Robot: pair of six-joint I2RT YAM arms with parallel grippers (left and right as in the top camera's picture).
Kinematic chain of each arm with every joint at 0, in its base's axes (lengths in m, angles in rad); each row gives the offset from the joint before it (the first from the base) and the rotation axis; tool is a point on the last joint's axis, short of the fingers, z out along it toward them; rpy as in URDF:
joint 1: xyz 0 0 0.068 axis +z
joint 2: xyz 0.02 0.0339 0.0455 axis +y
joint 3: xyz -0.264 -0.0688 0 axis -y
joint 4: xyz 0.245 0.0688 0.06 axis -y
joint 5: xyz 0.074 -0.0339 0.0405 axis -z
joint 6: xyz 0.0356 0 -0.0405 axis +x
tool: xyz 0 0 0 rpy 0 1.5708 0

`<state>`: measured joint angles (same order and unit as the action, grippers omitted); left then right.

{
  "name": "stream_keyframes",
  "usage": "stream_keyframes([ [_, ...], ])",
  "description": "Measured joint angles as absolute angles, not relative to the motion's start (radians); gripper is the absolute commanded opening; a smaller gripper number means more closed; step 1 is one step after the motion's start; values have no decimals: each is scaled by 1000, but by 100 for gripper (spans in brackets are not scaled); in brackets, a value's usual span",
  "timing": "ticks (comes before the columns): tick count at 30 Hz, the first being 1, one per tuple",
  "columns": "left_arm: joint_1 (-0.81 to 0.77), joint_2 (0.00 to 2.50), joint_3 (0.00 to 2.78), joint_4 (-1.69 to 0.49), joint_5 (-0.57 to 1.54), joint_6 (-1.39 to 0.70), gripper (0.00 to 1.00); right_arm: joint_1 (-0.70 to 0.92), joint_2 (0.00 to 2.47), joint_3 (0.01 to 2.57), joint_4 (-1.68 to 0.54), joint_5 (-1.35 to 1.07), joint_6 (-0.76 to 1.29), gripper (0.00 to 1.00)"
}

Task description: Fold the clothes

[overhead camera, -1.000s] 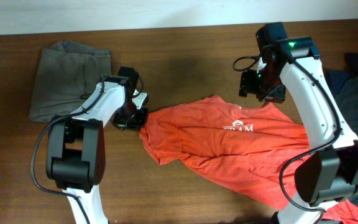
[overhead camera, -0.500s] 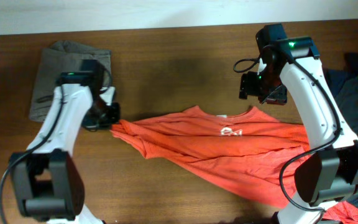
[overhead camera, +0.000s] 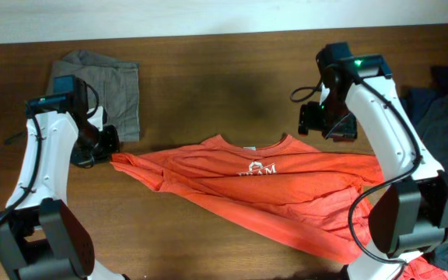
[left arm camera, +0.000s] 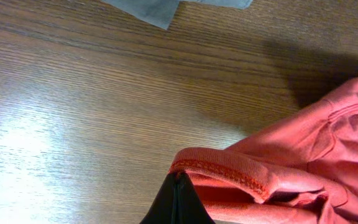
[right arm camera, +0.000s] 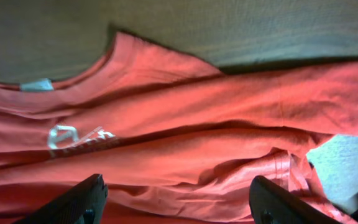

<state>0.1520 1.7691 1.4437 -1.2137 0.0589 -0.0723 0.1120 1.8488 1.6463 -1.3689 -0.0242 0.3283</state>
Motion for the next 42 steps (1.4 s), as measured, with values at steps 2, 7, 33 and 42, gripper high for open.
stream_keyframes([
  [2,152,1769,1444,-1215,63,-72,1,112,1849,1607,-1348,-24,329,78],
  [7,152,1769,1444,-1216,63,-73,1,112,1849,1538,-1254,-25,325,52],
  [33,152,1769,1444,-1216,67,-73,1,152,1847,1080,-421,-119,315,5],
  [42,152,1769,1444,-1215,67,-73,1,152,1847,1118,-459,-120,231,74],
])
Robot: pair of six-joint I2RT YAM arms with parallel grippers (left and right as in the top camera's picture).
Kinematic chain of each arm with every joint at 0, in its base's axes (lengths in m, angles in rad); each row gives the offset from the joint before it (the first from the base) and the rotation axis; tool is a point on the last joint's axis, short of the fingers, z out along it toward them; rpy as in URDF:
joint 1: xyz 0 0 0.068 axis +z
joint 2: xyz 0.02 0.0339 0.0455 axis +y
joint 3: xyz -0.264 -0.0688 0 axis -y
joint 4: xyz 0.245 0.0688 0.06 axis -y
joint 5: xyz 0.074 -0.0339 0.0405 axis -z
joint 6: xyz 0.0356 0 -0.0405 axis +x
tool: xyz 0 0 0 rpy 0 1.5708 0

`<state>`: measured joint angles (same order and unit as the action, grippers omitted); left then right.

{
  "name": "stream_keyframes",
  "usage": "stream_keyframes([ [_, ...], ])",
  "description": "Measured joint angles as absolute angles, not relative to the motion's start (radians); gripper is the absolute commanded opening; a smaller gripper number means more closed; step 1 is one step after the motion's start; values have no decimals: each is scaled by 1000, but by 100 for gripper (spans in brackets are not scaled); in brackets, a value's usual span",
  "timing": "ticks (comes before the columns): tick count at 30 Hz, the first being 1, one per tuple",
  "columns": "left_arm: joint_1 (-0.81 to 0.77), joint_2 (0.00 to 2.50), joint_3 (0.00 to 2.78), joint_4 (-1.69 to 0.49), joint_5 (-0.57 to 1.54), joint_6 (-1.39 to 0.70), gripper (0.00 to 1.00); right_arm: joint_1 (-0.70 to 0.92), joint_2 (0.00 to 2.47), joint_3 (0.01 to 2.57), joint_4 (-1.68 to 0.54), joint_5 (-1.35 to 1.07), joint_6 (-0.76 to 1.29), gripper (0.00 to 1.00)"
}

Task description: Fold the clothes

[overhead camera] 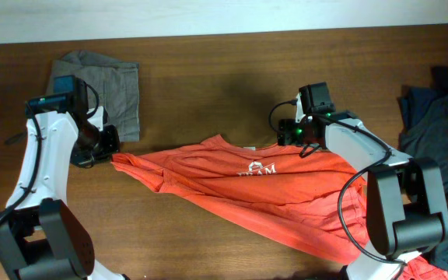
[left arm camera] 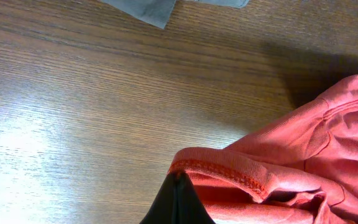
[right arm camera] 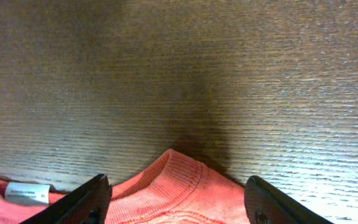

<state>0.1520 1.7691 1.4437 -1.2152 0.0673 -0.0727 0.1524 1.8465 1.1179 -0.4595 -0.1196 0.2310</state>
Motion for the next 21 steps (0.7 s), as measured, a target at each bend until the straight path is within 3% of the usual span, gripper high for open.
stream_keyframes([
  [4,152,1769,1444,-1213,71,-73,1,152,1854,1102,-447,-120,182,70],
  [6,152,1769,1444,-1212,71,-73,1,152,1882,1101,-435,-127,147,51],
  [7,152,1769,1444,-1212,71,-73,1,152,1885,1102,-430,-138,137,32],
  [9,152,1769,1444,-1212,73,-73,1,152,1893,1102,-435,-179,107,9],
  [10,152,1769,1444,-1212,75,-73,1,151,1897,1102,-437,-192,100,4],
  [17,152,1769,1444,-1210,86,-73,1,152,1889,1192,-593,-216,93,4],
  [21,152,1769,1444,-1204,93,-73,1,152,1865,1447,-467,-223,94,16],
])
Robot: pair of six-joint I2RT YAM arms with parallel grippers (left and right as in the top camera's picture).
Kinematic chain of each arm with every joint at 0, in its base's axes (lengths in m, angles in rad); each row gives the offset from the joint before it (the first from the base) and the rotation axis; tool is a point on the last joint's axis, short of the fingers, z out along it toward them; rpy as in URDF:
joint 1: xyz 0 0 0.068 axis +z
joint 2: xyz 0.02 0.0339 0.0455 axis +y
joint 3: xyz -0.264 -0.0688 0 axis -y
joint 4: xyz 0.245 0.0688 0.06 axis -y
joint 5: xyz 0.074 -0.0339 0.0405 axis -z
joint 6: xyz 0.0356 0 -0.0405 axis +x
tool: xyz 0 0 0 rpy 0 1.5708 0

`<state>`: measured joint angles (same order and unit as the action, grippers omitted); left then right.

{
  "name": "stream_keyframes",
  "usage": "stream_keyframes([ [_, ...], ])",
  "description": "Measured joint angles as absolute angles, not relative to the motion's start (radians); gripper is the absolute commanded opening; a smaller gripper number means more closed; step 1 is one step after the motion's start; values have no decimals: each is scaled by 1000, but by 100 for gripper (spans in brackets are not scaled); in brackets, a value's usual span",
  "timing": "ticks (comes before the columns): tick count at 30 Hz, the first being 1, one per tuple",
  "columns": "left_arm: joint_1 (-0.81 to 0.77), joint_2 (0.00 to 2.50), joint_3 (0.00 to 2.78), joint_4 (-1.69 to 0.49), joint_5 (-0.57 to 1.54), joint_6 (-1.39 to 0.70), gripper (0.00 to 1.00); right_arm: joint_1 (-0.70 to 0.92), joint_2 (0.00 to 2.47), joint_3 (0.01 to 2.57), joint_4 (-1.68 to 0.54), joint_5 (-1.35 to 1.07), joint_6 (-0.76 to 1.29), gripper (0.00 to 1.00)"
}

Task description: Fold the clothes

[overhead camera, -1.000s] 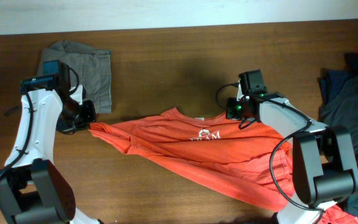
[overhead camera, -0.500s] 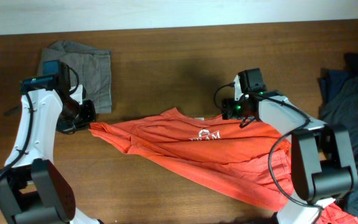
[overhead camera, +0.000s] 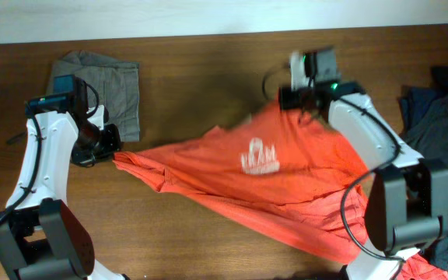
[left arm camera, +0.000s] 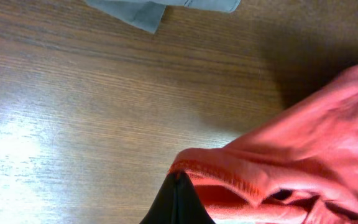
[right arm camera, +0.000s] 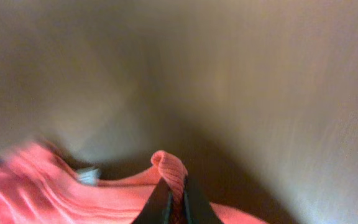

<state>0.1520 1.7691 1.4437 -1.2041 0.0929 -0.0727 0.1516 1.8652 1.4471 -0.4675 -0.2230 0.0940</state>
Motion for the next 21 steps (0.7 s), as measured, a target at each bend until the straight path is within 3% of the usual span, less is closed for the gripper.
stream_keyframes([
  [5,152,1769,1444,-1203,97,-73,1,153,1835,1544,-9,-339,136,16],
  [10,153,1769,1444,-1202,97,-73,1,167,1897,1549,241,-384,247,17],
  [16,153,1769,1444,-1200,97,-73,7,178,2037,1550,131,-406,319,20],
  [18,153,1769,1444,-1200,96,-73,15,175,2055,1545,-3,-406,329,27],
  [21,153,1769,1444,-1198,96,-75,37,164,2057,1547,-160,-405,330,32],
])
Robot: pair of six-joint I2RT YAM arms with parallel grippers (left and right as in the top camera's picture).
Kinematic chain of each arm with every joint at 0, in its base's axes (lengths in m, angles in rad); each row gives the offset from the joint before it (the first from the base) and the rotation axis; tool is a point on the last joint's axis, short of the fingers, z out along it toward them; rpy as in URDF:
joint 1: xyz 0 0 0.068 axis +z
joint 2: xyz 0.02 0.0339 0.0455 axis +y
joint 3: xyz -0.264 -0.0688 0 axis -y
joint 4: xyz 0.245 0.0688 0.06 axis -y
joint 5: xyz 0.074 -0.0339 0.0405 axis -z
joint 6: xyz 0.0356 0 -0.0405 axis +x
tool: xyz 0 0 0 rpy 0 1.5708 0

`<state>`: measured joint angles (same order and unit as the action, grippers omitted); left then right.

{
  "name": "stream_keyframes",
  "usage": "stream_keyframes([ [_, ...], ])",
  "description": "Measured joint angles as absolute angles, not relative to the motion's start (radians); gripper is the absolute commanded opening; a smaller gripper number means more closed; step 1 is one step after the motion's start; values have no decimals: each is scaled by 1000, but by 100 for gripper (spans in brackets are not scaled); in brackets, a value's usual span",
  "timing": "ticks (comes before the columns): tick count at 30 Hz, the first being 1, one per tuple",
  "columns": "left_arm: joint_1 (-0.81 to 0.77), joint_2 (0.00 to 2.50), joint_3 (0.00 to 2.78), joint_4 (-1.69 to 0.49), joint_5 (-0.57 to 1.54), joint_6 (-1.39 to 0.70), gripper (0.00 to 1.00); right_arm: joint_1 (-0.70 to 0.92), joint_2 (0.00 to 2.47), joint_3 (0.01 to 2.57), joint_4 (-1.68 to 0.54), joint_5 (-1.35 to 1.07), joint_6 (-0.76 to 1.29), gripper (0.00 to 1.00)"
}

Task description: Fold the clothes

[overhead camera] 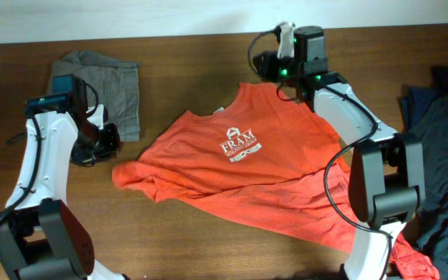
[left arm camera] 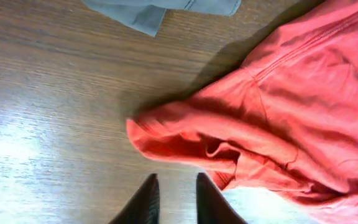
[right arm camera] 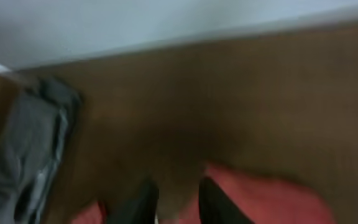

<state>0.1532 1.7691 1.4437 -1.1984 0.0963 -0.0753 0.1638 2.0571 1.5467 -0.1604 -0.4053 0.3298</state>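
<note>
The orange T-shirt (overhead camera: 247, 167) lies spread on the wooden table (overhead camera: 177, 70), white logo up and neck toward the far edge. My left gripper (overhead camera: 103, 144) is open just left of the shirt's left sleeve. In the left wrist view that sleeve (left arm camera: 185, 134) lies bunched on the wood in front of the open gripper (left arm camera: 174, 190), apart from it. My right gripper (overhead camera: 267, 66) is at the far edge by the shirt's upper corner. The blurred right wrist view shows this gripper (right arm camera: 178, 196) open, with orange cloth (right arm camera: 272, 193) beside it and nothing between the fingers.
A folded grey garment (overhead camera: 103, 85) lies at the back left, close to the left arm; it shows too in the left wrist view (left arm camera: 166, 7). A pile of dark clothes (overhead camera: 442, 124) sits at the right edge. A white wall (overhead camera: 169, 19) borders the table's far side.
Both grippers have opened. The left let go of the sleeve hem, which now lies on the wood. The right let go of the collar, and the shirt now lies flatter and farther back.
The left gripper was shut on the sleeve hem at all three earlier moments. The right gripper was open over the shirt's right side, then open at the collar, then shut on the collar farther back. Now both are open and the shirt lies spread.
</note>
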Motion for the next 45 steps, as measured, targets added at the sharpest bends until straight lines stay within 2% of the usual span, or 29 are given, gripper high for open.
stream_keyframes([
  [3,153,1769,1444,-1197,93,-75,40,157,2057,1548,-345,-374,328,37],
  [9,150,1764,1454,-1184,162,-11,39,159,2057,1551,-641,-281,292,36],
  [10,146,1760,1461,-1168,201,23,27,159,2057,1550,-662,-267,278,36],
  [11,125,1749,1473,-1134,270,85,21,159,2057,1550,-665,-260,265,36],
  [12,108,1742,1477,-1110,298,112,18,159,2056,1550,-670,-255,255,36],
  [17,-94,1739,1492,-876,405,249,16,159,1986,1550,-720,-242,231,36],
  [18,-144,1753,1497,-826,418,273,13,159,1963,1550,-724,-239,230,36],
  [19,-185,1770,1499,-792,423,288,4,159,1927,1550,-733,-234,229,36],
  [20,-228,1791,1500,-751,427,306,0,159,1887,1550,-747,-225,228,36],
  [22,-305,1845,1502,-684,424,334,0,159,1748,1550,-787,-185,237,31],
  [26,-445,2006,1502,-410,357,363,0,159,1502,1552,-878,-93,296,31],
  [33,-485,2160,1501,-48,329,304,0,159,1390,1554,-1028,-54,336,29],
  [41,-483,2317,1526,-5,370,196,0,159,1390,1554,-1053,-48,340,29],
  [45,-487,2323,1544,-20,289,157,0,159,1390,1554,-1067,-43,341,27],
])
